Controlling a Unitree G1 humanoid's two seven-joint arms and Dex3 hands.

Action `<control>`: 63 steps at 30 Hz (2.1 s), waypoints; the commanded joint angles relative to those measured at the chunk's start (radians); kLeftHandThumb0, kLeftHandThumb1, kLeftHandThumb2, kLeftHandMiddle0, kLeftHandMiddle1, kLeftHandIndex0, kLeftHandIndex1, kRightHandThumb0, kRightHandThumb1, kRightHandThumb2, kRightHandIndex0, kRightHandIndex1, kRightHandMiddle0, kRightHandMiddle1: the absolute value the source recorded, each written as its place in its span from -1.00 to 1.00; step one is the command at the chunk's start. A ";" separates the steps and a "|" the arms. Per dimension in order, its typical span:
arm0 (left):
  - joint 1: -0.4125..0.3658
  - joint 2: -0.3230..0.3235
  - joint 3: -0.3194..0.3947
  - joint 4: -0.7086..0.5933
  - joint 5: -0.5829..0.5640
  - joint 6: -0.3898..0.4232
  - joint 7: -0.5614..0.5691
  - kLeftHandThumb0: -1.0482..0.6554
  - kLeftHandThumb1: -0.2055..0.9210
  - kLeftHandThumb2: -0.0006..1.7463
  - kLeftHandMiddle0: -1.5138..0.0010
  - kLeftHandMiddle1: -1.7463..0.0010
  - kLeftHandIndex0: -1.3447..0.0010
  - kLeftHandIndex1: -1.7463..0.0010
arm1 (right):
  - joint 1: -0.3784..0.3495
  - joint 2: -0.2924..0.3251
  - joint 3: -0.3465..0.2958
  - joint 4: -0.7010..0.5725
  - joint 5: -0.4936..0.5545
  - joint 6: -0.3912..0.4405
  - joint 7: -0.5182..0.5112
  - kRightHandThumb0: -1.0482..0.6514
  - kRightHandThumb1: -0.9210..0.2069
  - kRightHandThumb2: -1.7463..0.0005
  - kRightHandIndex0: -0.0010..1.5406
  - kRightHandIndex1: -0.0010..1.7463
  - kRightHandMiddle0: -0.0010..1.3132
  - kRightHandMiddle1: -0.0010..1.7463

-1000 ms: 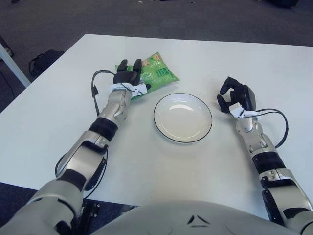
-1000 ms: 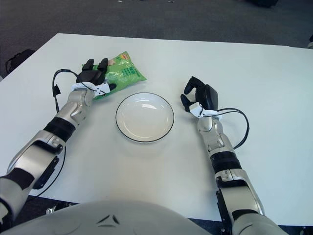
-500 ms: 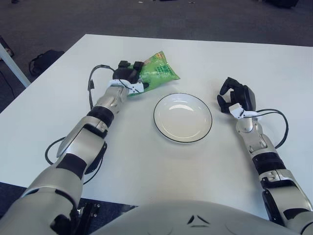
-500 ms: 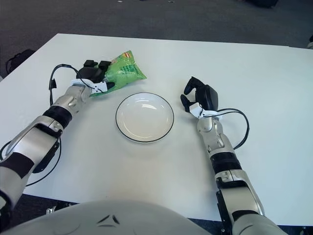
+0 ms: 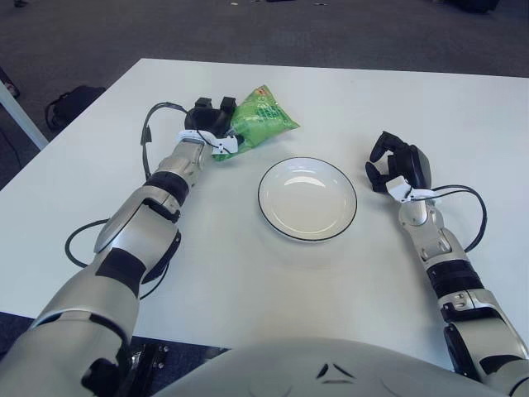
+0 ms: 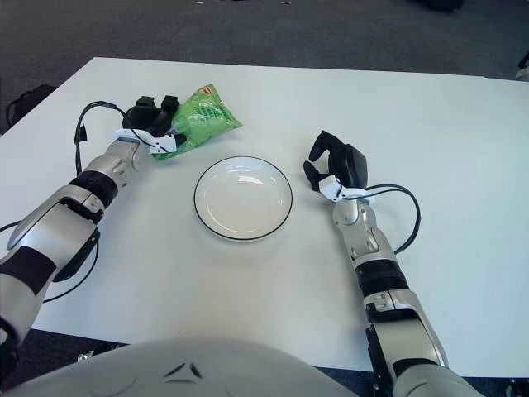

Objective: Put the snack into the plate.

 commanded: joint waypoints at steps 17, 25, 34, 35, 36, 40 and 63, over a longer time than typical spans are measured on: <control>0.021 0.053 0.015 0.030 -0.060 -0.138 -0.004 0.23 -0.64 0.86 -0.21 -0.80 0.08 -1.00 | 0.104 0.003 0.034 0.045 -0.034 0.052 0.035 -0.41 0.31 -0.70 0.71 1.00 0.12 1.00; 0.007 0.088 0.059 -0.097 -0.095 -0.155 0.009 0.23 -0.72 0.91 -0.24 -0.80 0.02 -1.00 | 0.098 0.002 0.032 0.056 -0.028 0.047 0.038 -0.41 0.31 -0.70 0.71 1.00 0.12 1.00; 0.037 0.105 0.124 -0.243 -0.126 -0.188 0.049 0.23 -0.77 0.94 -0.27 -0.78 -0.02 -1.00 | 0.094 0.003 0.032 0.066 -0.022 0.040 0.042 -0.41 0.30 -0.69 0.70 1.00 0.11 1.00; 0.055 0.114 0.141 -0.312 -0.136 -0.202 0.048 0.23 -0.77 0.94 -0.27 -0.78 -0.03 -1.00 | 0.091 0.003 0.032 0.070 -0.022 0.039 0.042 -0.41 0.30 -0.69 0.70 1.00 0.11 1.00; 0.069 0.120 0.155 -0.363 -0.144 -0.211 0.046 0.23 -0.79 0.96 -0.28 -0.79 -0.04 -1.00 | 0.089 0.003 0.032 0.073 -0.022 0.039 0.042 -0.41 0.30 -0.69 0.70 1.00 0.11 1.00; 0.124 0.115 0.203 -0.536 -0.162 -0.204 0.032 0.23 -0.81 0.98 -0.29 -0.80 -0.05 -1.00 | 0.081 0.000 0.038 0.087 -0.031 0.034 0.036 -0.41 0.30 -0.69 0.70 1.00 0.11 1.00; 0.341 0.055 0.310 -1.019 -0.274 -0.241 -0.160 0.23 -0.76 1.00 -0.20 -0.96 -0.01 -1.00 | 0.061 0.000 0.050 0.115 -0.043 0.036 0.029 -0.41 0.29 -0.68 0.70 1.00 0.10 1.00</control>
